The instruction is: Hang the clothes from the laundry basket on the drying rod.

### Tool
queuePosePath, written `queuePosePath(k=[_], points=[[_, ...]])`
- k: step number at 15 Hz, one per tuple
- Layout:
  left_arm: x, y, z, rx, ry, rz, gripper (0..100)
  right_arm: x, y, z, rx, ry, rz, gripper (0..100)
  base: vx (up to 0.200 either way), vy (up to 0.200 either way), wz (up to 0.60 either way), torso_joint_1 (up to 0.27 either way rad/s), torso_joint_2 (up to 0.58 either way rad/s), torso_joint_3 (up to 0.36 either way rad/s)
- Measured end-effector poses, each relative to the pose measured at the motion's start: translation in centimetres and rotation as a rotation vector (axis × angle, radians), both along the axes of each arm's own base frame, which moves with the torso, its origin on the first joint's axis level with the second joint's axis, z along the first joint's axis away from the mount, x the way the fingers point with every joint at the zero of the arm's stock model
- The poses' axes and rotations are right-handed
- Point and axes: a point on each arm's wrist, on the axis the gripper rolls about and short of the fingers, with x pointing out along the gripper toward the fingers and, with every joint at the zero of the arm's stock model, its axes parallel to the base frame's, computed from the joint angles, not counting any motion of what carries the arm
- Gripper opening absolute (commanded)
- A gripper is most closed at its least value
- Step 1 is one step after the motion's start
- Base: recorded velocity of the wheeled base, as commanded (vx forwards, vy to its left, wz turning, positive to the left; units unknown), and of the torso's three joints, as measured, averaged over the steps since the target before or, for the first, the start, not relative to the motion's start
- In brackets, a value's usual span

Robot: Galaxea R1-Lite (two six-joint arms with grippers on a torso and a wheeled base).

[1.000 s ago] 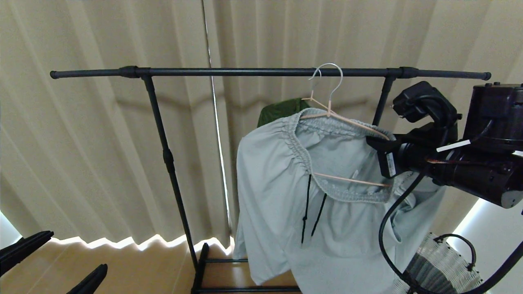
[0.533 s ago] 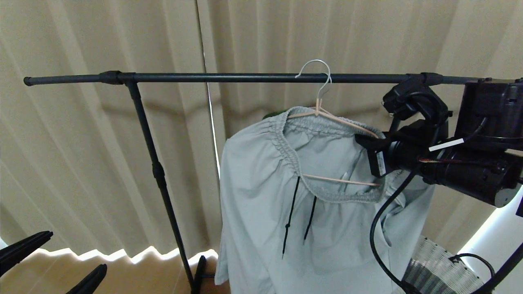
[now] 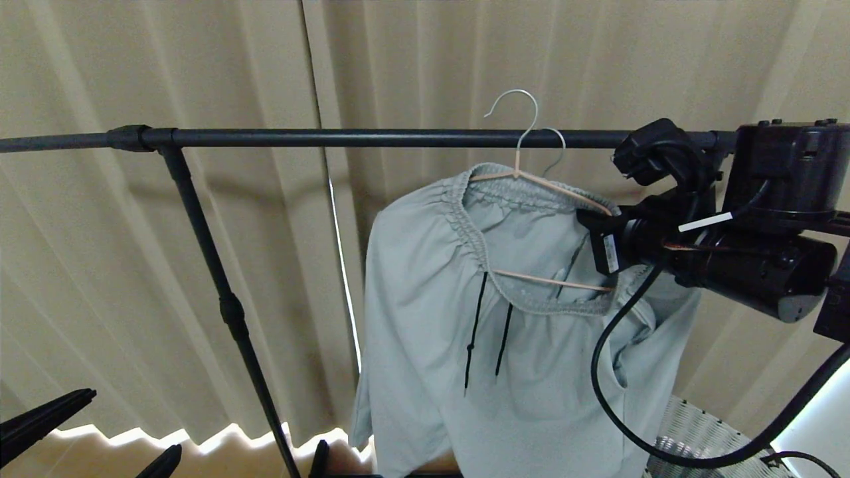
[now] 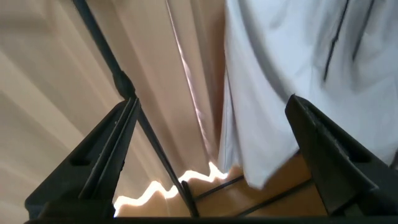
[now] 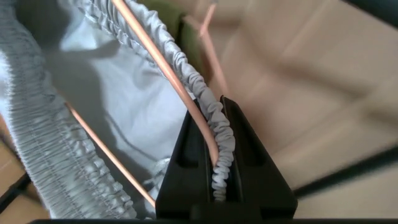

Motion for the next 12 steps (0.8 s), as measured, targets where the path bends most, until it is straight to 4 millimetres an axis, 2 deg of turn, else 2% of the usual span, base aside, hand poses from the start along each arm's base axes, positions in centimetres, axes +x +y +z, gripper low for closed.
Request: queuePosePath(k=[3,9,12], points=[[0.0,0.0,0.0,0.001,-0.002,-0.003,100,1.3,0.5,0.1,-0.004,-0.013,-0.051,0,0.0,0.0,0.0,0.0,0.0,0.0],[-0.1,0.0,-0.1,0.003,0.001,-0.004,100,4.7,2.0,-1.2,-0.038,-0.001,-0.154,0,0.0,0.0,0.0,0.0,0.0,0.0],[-0.1,0.0,-0.3,0.005,0.006,-0.004,100,5.7,2.5,-1.9,-0.048,0.012,-0.158,0,0.0,0.0,0.0,0.0,0.0,0.0]])
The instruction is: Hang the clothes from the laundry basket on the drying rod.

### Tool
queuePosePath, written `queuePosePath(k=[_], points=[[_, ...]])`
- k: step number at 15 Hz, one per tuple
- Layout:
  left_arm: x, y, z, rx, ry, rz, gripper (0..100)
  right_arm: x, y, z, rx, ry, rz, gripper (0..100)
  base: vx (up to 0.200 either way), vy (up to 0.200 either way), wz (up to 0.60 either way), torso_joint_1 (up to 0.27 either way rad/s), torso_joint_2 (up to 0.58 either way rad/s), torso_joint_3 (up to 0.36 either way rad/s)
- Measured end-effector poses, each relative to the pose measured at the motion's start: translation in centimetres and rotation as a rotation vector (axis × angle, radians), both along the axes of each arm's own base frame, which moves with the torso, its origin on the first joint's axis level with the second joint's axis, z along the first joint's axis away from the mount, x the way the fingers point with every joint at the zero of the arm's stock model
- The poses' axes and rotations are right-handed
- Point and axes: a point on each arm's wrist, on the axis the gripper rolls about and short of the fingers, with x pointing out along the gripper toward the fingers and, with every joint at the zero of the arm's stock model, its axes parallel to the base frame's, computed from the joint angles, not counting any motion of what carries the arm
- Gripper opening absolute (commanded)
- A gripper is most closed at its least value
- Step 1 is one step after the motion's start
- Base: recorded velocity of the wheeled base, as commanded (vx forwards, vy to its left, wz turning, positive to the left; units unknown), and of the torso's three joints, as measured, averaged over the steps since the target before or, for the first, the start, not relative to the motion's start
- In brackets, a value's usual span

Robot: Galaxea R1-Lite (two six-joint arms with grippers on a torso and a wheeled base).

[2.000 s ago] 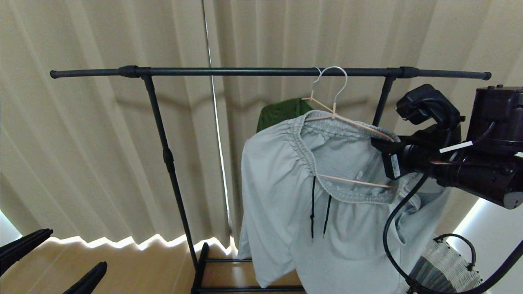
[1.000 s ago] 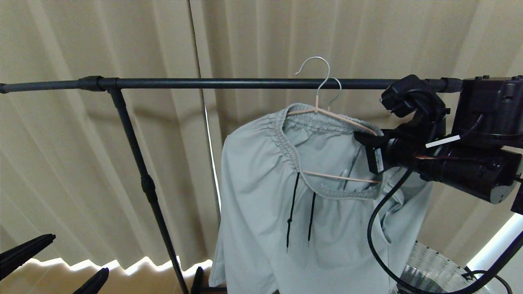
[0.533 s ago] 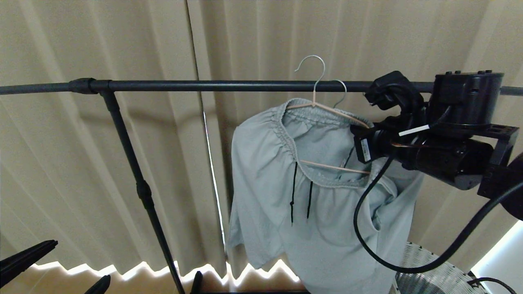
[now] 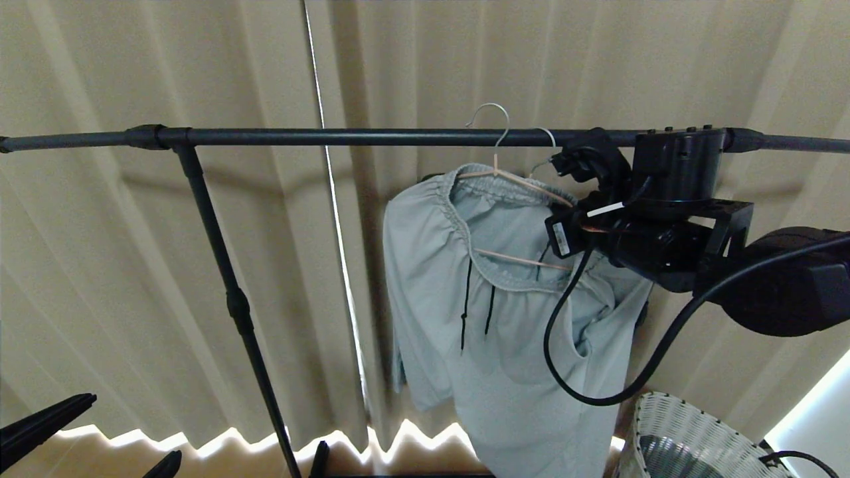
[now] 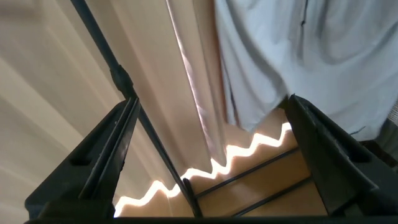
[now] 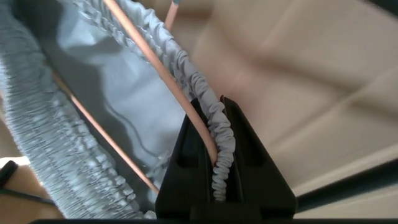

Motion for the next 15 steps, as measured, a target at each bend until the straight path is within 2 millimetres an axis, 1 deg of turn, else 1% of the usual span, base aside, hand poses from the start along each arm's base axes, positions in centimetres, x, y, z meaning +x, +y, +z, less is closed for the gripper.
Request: queuePosePath(k=[4,7,14,15], points=[[0.0,0.0,0.0,0.0,0.001,0.0,100,-0.1,0.8,-0.9,-0.017,0.03,0.021,0,0.0,0.0,0.0,0.0,0.0,0.0],[0.0,0.0,0.0,0.001,0.0,-0.001,100,-0.4,1.5,-1.2,-0.024,0.038,0.038,0,0.0,0.0,0.0,0.0,0.0,0.0],[0.0,0.0,0.0,0.0,-0.001,0.0,100,-0.4,2.0,-1.7,-0.049,0.074,0.051,0,0.0,0.0,0.0,0.0,0.0,0.0],[0.0,0.0,0.0,0.0,-0.002,-0.001,100,-0.4,2.0,-1.7,-0.05,0.074,0.051,100,0.0,0.0,0.0,0.0,0.0,0.0]])
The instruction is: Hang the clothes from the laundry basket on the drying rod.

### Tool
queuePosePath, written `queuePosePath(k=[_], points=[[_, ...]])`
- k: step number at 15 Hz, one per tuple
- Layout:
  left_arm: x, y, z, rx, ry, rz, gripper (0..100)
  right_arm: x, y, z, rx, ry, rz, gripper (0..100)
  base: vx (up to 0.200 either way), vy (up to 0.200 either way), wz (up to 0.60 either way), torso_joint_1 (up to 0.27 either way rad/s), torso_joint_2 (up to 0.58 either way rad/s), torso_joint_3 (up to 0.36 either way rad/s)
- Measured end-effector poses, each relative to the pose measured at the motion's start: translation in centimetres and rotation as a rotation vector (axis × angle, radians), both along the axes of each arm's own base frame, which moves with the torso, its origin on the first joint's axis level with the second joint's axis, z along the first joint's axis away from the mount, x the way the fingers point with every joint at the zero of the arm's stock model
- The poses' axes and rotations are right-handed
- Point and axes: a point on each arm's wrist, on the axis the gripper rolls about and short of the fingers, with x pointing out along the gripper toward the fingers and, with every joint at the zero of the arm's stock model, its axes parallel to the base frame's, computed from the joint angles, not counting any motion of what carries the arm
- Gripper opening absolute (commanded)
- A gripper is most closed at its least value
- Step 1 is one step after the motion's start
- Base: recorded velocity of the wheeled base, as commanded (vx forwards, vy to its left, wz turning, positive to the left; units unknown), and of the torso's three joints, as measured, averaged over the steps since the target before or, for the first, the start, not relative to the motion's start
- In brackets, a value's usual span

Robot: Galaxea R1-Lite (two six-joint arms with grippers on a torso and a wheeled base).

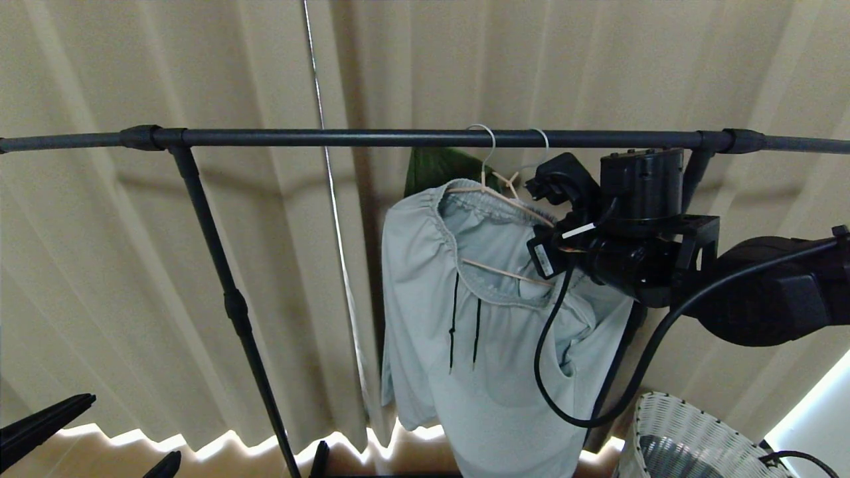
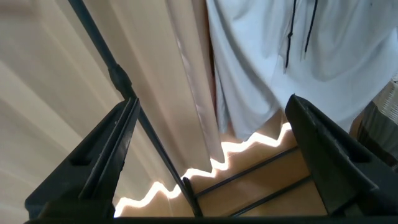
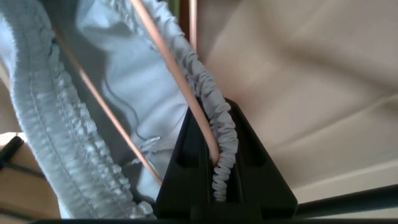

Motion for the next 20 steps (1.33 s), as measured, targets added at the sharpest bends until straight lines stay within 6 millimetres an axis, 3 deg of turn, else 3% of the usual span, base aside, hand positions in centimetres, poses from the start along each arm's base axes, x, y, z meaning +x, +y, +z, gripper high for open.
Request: queuePosePath(k=[11,20], points=[[-0.1,0.0,-0.1,0.0,0.002,-0.001,100,-1.7,-0.9,-1.5,0.149,-0.048,0.066,100,0.0,0.0,0.0,0.0,0.0,0.0],[-0.1,-0.1,-0.2,0.001,0.007,-0.029,100,-4.2,-2.3,0.1,0.295,-0.106,0.159,100,0.0,0.0,0.0,0.0,0.0,0.0]])
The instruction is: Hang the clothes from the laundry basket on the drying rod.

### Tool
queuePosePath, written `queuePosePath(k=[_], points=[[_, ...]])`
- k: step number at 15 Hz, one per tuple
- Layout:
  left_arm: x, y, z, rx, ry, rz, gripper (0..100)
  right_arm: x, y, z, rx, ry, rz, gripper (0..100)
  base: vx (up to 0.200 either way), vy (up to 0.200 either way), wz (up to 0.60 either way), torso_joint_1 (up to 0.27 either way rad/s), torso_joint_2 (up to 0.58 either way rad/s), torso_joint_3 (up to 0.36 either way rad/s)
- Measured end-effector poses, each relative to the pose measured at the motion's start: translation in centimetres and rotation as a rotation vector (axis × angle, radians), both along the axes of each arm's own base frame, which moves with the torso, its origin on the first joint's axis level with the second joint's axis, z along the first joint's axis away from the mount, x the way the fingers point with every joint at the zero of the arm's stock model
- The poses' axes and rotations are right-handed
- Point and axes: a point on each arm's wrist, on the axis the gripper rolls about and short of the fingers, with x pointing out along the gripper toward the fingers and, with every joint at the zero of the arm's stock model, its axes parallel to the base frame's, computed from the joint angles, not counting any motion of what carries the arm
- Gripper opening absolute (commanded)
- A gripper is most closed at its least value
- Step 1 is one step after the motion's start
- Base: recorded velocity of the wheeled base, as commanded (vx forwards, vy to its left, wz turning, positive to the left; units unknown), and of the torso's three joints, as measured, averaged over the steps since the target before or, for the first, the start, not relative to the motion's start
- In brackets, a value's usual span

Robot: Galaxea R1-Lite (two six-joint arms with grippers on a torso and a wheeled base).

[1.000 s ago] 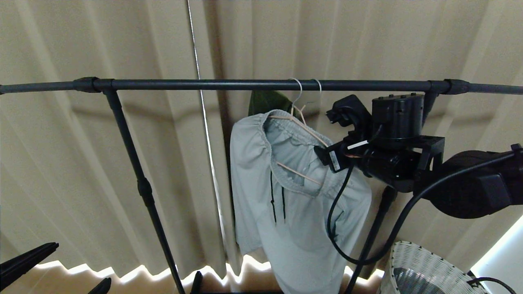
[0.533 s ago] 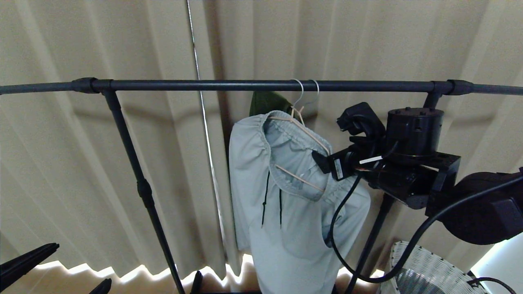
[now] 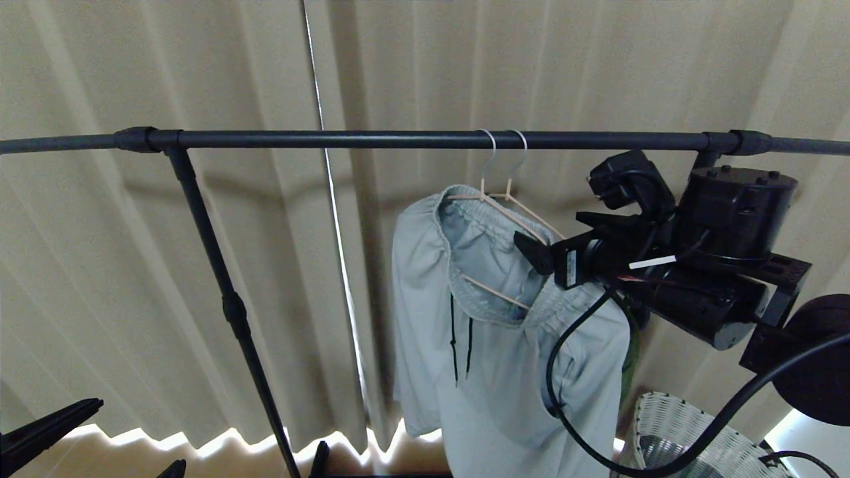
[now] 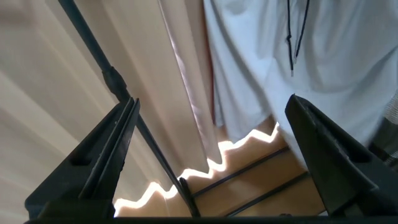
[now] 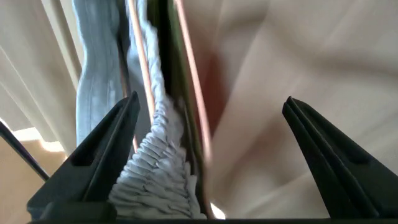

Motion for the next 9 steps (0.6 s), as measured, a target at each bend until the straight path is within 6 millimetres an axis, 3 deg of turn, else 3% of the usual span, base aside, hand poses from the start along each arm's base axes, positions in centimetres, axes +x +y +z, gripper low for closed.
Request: queuePosePath(k=[9], points=[[0.0,0.0,0.1,-0.001,-0.003,0.0,100,-2.5,-1.4,1.3,0.105,-0.11,0.076,100,0.0,0.0,0.0,0.0,0.0,0.0]])
